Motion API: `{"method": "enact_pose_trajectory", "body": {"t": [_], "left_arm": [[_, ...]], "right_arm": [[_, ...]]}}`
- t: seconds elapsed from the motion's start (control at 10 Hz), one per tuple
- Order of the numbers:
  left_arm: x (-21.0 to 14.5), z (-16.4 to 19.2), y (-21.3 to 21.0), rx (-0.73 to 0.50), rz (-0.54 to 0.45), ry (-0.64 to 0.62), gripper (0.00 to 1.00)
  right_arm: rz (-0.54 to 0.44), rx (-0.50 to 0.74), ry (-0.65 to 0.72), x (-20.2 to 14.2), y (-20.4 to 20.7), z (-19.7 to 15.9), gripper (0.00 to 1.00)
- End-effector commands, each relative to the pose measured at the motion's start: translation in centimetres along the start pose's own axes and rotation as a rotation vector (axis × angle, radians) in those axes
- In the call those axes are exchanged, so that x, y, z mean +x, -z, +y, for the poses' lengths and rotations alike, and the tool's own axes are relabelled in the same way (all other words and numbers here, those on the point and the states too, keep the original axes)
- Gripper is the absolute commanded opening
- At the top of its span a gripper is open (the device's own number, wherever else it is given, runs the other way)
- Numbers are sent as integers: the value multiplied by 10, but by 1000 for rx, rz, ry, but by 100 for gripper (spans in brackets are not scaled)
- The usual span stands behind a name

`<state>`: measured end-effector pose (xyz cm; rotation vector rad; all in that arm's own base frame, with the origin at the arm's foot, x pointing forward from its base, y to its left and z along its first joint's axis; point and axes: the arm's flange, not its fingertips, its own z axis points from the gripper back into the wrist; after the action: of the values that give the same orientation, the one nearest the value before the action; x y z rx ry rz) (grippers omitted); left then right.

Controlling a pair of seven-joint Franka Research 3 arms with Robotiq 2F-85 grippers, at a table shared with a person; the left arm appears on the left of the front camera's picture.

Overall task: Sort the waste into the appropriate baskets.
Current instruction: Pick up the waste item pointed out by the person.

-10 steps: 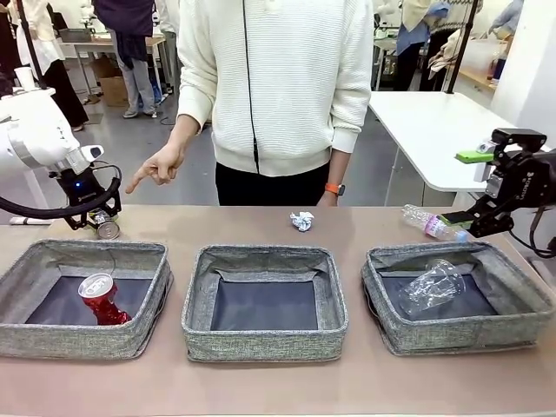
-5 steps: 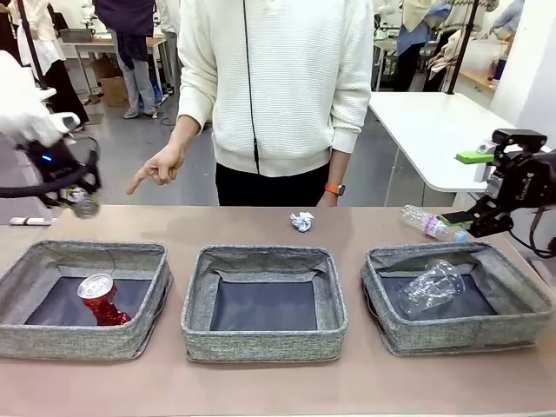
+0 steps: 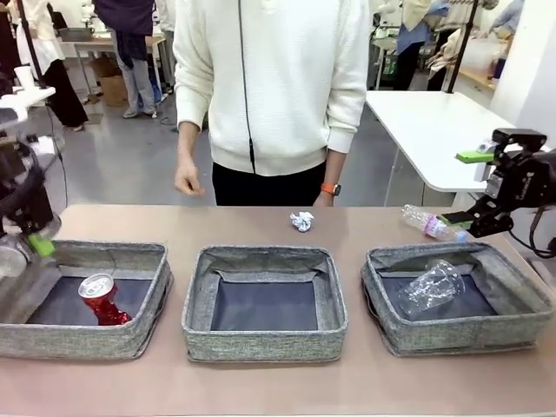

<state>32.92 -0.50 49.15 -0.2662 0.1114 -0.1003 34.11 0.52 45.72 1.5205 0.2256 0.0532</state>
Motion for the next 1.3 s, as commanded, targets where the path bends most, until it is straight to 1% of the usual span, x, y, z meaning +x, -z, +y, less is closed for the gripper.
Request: {"method": "enact_pose_trajectory", "body": {"t": [0.0, 0.3, 0.4, 0.5, 0.6, 0.7, 0.8, 0.9, 1.0, 1.1, 1.2], "left_arm": [[24, 12, -9, -20, 9, -39, 0], [24, 12, -9, -20, 9, -39, 0], [13, 8, -2, -12, 6, -20, 45], [12, -46, -30, 34, -62, 22, 45], [11, -106, -56, 90, -63, 49, 45], [22, -171, -76, -25, -144, -43, 45], [24, -234, -80, -32, -107, 25, 45], [24, -289, -88, 34, -60, 155, 45], [25, -327, -102, 49, -43, 229, 45], [28, -357, -117, 36, -29, 315, 45], [29, -378, -127, 37, -54, 341, 45]], "right_arm": [[11, -3, -15, -1, 1, 0, 100], [11, -3, -15, -1, 1, 0, 100], [11, -3, -15, -1, 1, 0, 100], [11, -3, -15, -1, 1, 0, 100], [11, -3, -15, -1, 1, 0, 100], [11, -3, -15, -1, 1, 0, 100], [11, -3, -15, -1, 1, 0, 100], [11, -3, -15, -1, 1, 0, 100], [11, -3, -15, -1, 1, 0, 100], [11, -3, -15, -1, 1, 0, 100], [11, -3, -15, -1, 1, 0, 100]]}}
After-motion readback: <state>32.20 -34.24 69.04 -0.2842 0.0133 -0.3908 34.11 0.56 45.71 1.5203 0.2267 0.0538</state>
